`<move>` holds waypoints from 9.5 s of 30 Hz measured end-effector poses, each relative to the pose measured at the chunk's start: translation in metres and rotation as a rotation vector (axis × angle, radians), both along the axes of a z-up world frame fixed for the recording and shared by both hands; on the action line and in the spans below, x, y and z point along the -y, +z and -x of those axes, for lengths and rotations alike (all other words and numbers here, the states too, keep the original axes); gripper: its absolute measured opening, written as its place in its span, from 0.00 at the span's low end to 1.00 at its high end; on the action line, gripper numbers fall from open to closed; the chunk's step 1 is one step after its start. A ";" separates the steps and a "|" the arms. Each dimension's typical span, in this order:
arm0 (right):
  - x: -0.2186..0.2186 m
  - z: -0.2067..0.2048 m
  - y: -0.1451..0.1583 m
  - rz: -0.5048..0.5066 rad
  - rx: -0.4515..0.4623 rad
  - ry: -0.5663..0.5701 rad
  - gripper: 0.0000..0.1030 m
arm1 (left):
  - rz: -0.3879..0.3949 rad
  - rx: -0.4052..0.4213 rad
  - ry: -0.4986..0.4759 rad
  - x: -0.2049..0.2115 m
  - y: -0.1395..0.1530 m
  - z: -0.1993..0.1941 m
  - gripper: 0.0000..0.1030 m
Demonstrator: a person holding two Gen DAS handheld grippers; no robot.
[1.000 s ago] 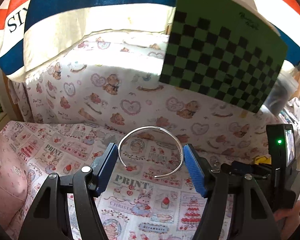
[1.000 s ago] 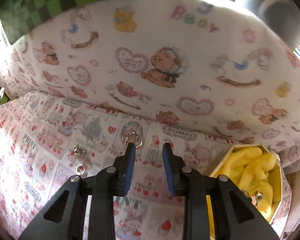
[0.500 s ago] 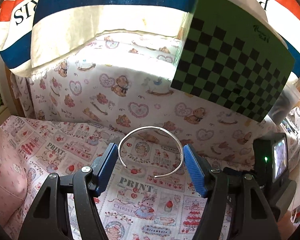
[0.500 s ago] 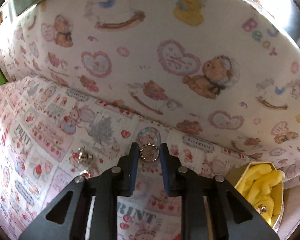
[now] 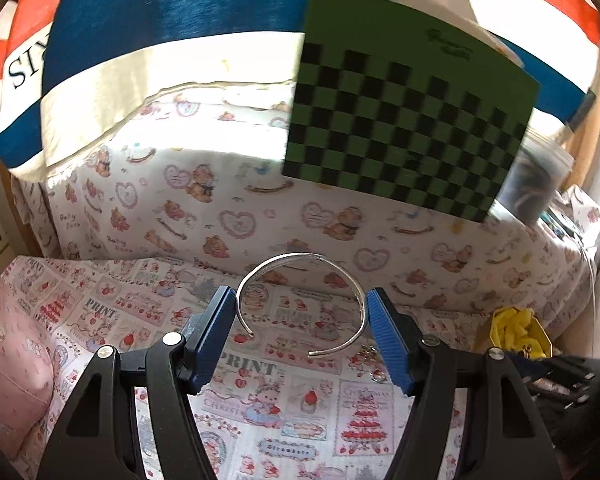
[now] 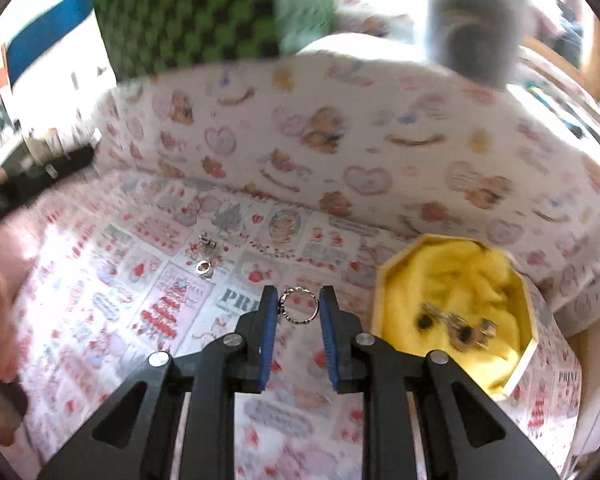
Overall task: Organize jewelry
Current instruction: 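Carry bangle and ring over the yellow-lined box and open both tools, then withdraw both open tools from the box, then grasp a small silver earring on the cloth with the left tool, then grasp a small silver ring with the right tool while the left tool holds the earring, then carry earring and ring into the yellow-lined box and open both tools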
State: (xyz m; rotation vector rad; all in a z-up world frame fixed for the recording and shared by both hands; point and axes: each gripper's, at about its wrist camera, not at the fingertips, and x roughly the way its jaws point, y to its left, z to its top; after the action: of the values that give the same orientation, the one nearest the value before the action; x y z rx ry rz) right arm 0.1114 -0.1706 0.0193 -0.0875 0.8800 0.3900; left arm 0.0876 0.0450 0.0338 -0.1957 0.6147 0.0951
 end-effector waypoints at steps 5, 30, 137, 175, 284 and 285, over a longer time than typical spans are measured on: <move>0.070 0.001 0.020 -0.135 0.045 -0.074 0.19 | -0.035 0.012 -0.036 0.017 0.004 0.004 0.64; 0.171 -0.021 -0.005 -0.415 -0.039 -0.173 0.20 | -0.070 -0.133 -0.408 0.205 0.015 -0.042 0.64; 0.111 0.013 -0.013 -0.076 0.306 -0.291 0.93 | -0.038 -0.268 -0.207 0.057 -0.084 -0.066 0.26; 0.105 0.020 -0.011 -0.014 0.362 -0.336 1.00 | -0.130 0.007 -0.111 0.071 0.002 0.014 0.17; 0.118 0.013 0.014 -0.373 0.173 -0.168 0.11 | -0.203 0.027 -0.240 0.140 0.004 0.024 0.17; 0.124 0.010 0.012 -0.395 0.160 -0.178 0.11 | -0.171 0.010 -0.261 0.145 0.003 0.020 0.17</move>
State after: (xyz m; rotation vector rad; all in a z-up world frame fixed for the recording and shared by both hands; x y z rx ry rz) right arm 0.1016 -0.2946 0.0311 0.3180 0.6346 0.3782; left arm 0.0674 -0.0995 0.0370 0.0503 0.6138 -0.1051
